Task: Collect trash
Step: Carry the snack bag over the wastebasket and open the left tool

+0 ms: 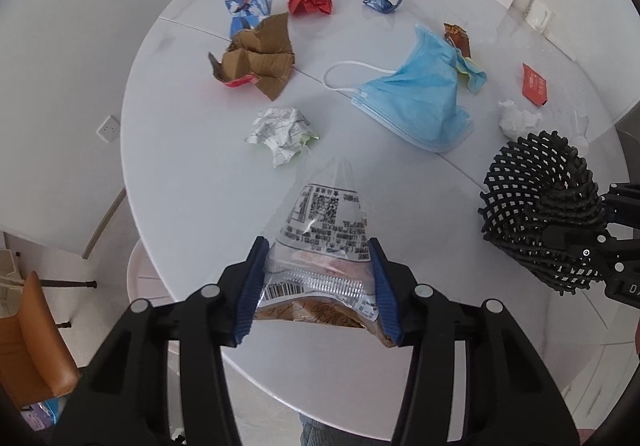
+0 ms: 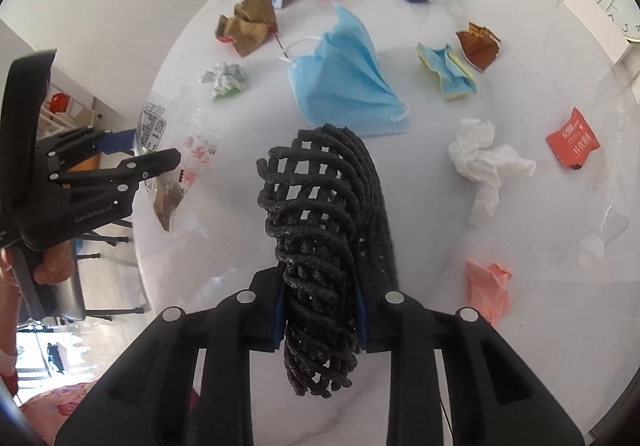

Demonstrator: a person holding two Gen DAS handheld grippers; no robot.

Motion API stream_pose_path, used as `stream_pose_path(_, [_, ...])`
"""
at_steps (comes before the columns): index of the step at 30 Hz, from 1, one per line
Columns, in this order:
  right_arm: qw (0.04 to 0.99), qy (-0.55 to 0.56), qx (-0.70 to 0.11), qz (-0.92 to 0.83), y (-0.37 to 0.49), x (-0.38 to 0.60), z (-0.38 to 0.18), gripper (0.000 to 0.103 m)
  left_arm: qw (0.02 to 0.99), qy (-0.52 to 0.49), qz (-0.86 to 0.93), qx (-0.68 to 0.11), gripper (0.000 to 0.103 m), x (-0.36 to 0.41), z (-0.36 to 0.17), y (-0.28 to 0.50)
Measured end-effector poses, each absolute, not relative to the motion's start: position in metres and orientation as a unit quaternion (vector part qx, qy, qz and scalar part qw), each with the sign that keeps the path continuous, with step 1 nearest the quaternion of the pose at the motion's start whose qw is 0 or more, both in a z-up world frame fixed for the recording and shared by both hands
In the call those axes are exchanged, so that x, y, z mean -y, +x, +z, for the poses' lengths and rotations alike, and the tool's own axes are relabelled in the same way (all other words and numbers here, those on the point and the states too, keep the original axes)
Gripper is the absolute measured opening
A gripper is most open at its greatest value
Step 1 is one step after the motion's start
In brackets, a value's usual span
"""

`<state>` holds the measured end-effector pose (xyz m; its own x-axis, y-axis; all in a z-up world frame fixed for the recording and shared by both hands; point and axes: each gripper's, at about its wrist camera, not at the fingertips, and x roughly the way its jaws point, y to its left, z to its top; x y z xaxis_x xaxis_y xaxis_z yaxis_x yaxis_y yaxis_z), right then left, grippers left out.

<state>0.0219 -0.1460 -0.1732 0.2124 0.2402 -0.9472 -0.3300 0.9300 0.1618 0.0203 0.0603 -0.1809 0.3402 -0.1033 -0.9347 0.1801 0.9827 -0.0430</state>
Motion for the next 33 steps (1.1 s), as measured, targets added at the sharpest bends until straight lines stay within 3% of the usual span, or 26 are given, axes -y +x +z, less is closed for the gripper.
stream_pose_path(9, [0.776,-0.053,-0.561,0.285,0.027,0.064,-0.132,0.026,0.83,-0.007,0.007,-0.557,0.051,-0.15,-0.14,-0.016])
stream_pose_path(20, [0.761,-0.049,-0.572,0.302,0.045,-0.067,-0.147,0.029,0.774,-0.027,-0.001,-0.633,0.053,-0.267,-0.229,-0.005])
stream_pose_path(27, [0.759,-0.058,-0.58,0.292,0.06,-0.124,-0.168,0.029,0.754,-0.023,-0.048,-0.655,0.067,-0.291,-0.262,0.006])
stream_pose_path(33, [0.755,-0.08,-0.582,0.292,0.069,-0.153,-0.179,0.029,0.757,-0.026,-0.059,-0.65,0.076,-0.296,-0.257,0.005])
